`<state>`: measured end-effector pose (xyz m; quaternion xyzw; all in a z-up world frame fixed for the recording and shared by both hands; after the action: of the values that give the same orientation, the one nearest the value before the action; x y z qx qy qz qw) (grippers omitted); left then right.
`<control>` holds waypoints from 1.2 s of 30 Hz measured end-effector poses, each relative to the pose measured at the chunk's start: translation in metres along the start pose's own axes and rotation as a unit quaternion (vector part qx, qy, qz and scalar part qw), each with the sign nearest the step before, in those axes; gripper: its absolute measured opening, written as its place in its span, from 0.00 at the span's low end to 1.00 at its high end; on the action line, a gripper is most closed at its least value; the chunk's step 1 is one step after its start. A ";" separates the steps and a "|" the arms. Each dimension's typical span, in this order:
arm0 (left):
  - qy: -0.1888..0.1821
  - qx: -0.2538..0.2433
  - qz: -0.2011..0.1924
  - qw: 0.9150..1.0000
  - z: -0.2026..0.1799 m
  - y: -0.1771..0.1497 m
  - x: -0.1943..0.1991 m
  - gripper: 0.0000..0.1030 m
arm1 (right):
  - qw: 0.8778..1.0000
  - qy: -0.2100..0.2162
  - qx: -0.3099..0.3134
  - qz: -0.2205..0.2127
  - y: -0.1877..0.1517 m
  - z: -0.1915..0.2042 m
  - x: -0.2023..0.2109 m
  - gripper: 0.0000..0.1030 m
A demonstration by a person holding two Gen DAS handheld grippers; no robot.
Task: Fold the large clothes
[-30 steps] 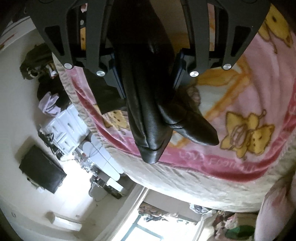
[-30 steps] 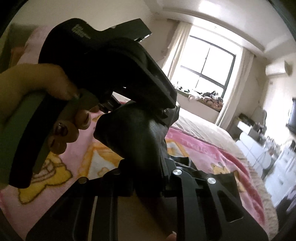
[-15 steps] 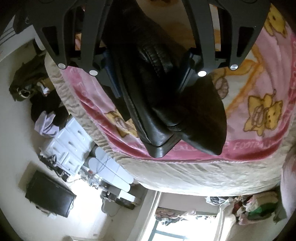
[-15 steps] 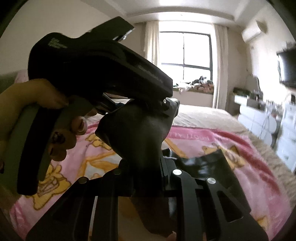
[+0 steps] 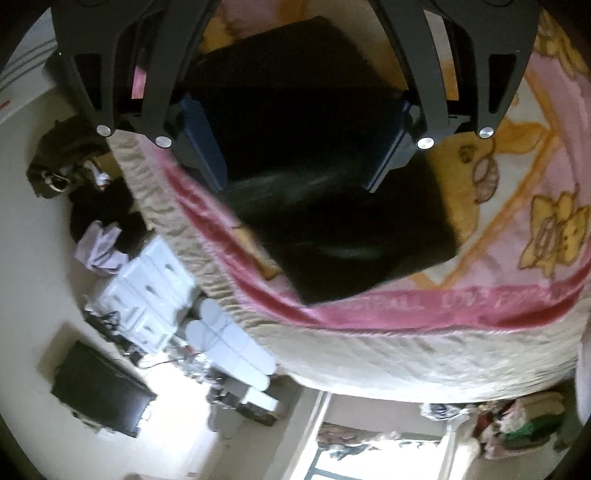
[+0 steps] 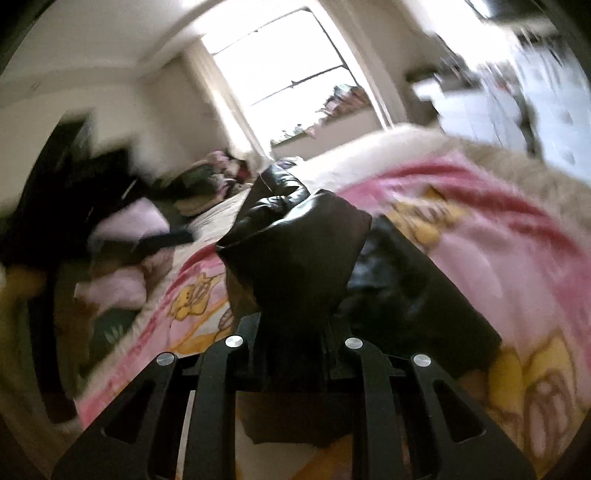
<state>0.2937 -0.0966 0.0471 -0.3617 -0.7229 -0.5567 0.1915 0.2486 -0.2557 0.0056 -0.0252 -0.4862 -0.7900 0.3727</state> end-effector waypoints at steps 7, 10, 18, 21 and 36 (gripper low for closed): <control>0.029 0.044 0.084 0.995 0.043 -0.073 -0.053 0.66 | 0.989 0.010 -0.131 0.065 -0.021 -0.050 0.000 0.23; 0.032 0.051 0.099 0.993 0.046 -0.089 -0.068 0.66 | 0.990 -0.026 -0.104 0.092 -0.029 -0.049 -0.003 0.47; 0.036 0.045 0.100 0.993 0.046 -0.088 -0.069 0.69 | 0.995 -0.013 -0.067 0.073 0.001 -0.035 0.003 0.88; 0.036 0.047 0.100 0.993 0.045 -0.088 -0.068 0.69 | 0.992 -0.031 -0.078 0.095 0.008 -0.050 -0.016 0.81; 0.013 0.062 0.103 0.993 0.034 -0.078 -0.080 0.82 | 0.988 -0.047 -0.109 0.101 0.023 -0.117 -0.023 0.25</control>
<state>0.2933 -0.0989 -0.0697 -0.4144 -0.7126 -0.4925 0.2792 0.3169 -0.3400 -0.0481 -0.1515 -0.4088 -0.7947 0.4224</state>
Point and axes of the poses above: each gripper's, at about its wrist camera, not at the fingertips, and x roughly against the way its jaws point, z to its left, y to its top, the point moved 8 cm from there along -x, roughly the way its jaws point, and after that the axes turned 2 degrees about -x, right-handed, at the moved point
